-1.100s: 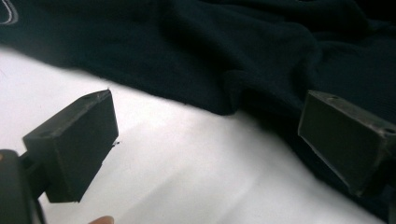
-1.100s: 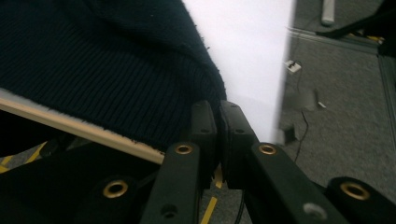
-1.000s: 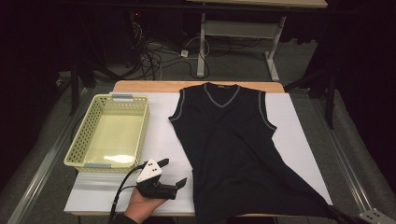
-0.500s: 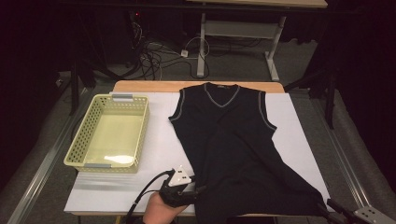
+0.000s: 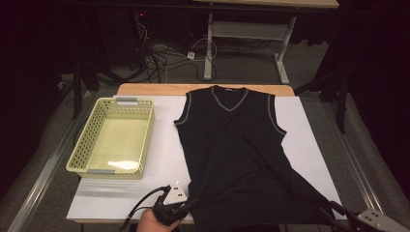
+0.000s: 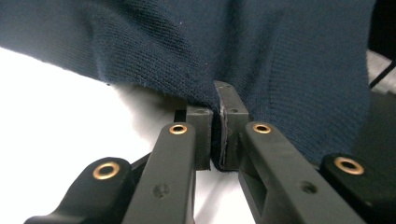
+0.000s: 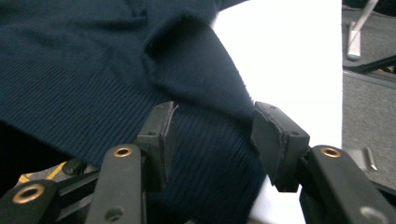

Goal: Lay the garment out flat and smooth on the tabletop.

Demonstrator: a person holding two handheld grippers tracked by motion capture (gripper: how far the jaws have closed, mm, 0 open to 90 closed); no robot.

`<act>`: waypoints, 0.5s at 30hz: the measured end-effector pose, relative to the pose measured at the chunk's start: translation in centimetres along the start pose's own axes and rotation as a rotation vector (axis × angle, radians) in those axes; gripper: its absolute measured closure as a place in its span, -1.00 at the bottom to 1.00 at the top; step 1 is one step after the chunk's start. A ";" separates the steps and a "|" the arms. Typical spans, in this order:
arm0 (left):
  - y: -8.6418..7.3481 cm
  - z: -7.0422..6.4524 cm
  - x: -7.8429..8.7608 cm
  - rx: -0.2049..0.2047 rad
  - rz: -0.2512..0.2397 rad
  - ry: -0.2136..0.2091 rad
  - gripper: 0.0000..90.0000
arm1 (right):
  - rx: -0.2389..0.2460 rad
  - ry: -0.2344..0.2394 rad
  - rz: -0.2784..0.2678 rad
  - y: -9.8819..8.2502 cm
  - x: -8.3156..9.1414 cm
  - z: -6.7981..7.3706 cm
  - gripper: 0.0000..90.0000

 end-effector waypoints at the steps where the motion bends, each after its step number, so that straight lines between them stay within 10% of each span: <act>1: -0.3 0.1 0.4 0.006 0.002 0.005 0.86 | 0.000 0.005 0.000 0.1 -0.3 0.1 0.12; 15: -3.5 2.3 6.2 0.098 -0.020 0.109 0.83 | 0.031 0.126 0.014 1.3 -4.4 3.1 0.04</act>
Point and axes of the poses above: each handheld gripper's, and its own axes: x roughly backward along the jaws, y roughly out of its top, z roughly to its left, the point moved 3 cm from there along -x, roughly forward along the jaws, and after that the axes turned 14 degrees about -z, right-handed, at the moved point
